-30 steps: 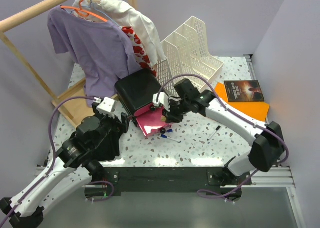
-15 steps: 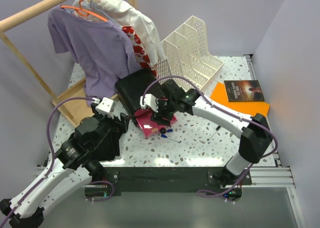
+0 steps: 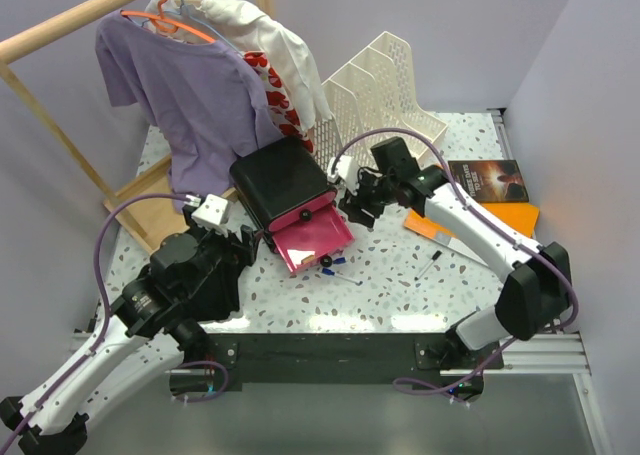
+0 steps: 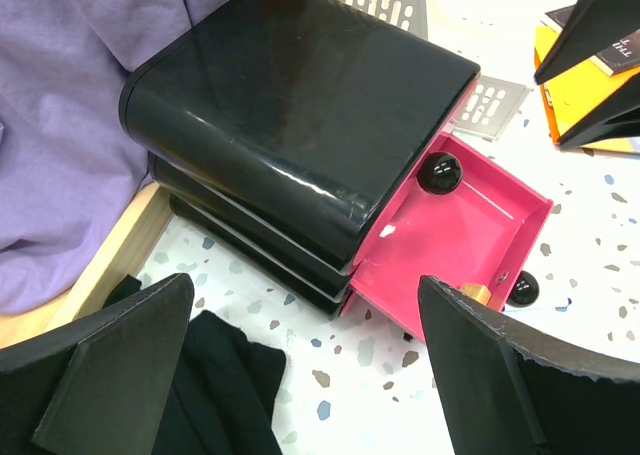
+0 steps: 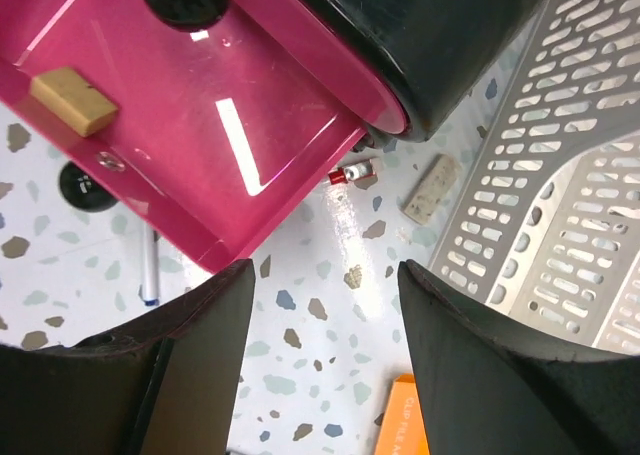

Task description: Organize the desk

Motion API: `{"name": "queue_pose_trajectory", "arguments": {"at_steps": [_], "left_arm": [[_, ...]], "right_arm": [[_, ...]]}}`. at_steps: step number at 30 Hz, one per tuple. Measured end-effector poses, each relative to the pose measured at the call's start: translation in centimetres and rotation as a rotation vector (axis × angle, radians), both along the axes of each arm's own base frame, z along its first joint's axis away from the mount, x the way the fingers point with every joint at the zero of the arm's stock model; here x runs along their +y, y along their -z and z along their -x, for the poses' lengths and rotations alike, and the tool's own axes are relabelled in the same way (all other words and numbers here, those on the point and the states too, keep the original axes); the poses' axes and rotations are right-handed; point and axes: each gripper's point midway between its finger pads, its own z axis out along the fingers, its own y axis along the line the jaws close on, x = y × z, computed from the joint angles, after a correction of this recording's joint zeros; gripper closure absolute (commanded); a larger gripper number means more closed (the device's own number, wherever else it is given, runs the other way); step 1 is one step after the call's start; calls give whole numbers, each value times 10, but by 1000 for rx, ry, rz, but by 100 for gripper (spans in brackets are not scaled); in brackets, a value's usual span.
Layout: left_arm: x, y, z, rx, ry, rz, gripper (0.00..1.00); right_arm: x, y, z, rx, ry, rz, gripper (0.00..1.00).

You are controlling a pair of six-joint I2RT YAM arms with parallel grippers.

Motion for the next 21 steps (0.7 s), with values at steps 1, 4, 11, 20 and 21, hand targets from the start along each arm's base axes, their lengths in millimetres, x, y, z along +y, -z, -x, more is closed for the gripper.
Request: {"name": "queue_pose_trajectory", "arguments": {"at_steps": [1, 4, 11, 20, 21], "left_arm": [[0, 0, 0, 0, 0, -1, 0], [0, 1, 0, 2, 0, -2, 0], [-1, 2, -1, 5, 0, -5, 0], [-1, 3, -1, 9, -1, -8, 0], [-1, 3, -1, 9, 0, -8, 0]], "right_arm": [[1, 5, -2, 3, 2, 10, 37], [2, 27, -12, 23, 18, 56, 37], [-5, 73, -33, 69, 75, 176, 39], [2, 90, -55, 101, 156, 171, 40], [1, 92, -56, 109, 171, 167, 40]]}}
